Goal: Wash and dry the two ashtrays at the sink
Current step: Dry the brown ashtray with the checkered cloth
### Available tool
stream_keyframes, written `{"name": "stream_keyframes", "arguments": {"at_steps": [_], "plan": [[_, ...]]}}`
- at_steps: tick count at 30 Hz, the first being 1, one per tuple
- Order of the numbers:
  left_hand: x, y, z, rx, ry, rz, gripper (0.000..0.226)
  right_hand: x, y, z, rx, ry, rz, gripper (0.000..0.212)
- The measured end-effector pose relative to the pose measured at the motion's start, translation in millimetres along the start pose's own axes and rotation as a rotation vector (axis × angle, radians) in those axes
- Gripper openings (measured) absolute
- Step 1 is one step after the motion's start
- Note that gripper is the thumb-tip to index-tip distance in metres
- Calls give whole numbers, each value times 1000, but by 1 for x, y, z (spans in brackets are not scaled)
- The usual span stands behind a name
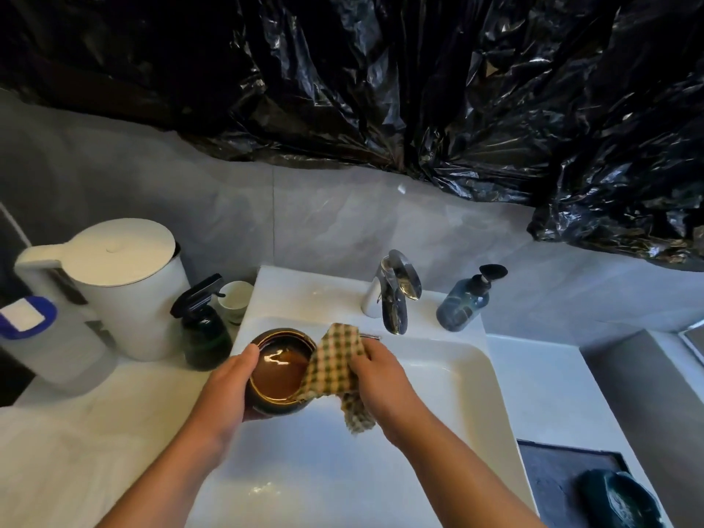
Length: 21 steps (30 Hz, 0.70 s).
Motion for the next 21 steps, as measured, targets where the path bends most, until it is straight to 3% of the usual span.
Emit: {"name": "stream_keyframes", "arguments": {"at_steps": [4, 8, 15, 17, 21], "plan": [[30, -26, -8, 39, 103, 108, 50, -18, -43, -33, 57, 34, 21, 28], [42, -38, -14, 63, 129, 126, 43, -33, -101, -57, 37, -110, 63, 20], [52, -44, -22, 126, 177, 155, 36, -44, -173, -51, -197, -459, 106, 29], [52, -46, -23, 143, 188, 162, 35, -42, -182, -41, -266, -441, 173, 27], [47, -49, -23, 154, 199, 153, 35, -33, -180, -41, -246, 16, 240, 28]]}}
Point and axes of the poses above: each hand's wrist, its own y-axis away from the middle knuckle, its own x-axis out of the back of the hand, z = x × y, the point moved 5 cm from there along -y, towards the middle knuckle, and after that the axes turned 11 degrees about y, right-handed, at the moved point
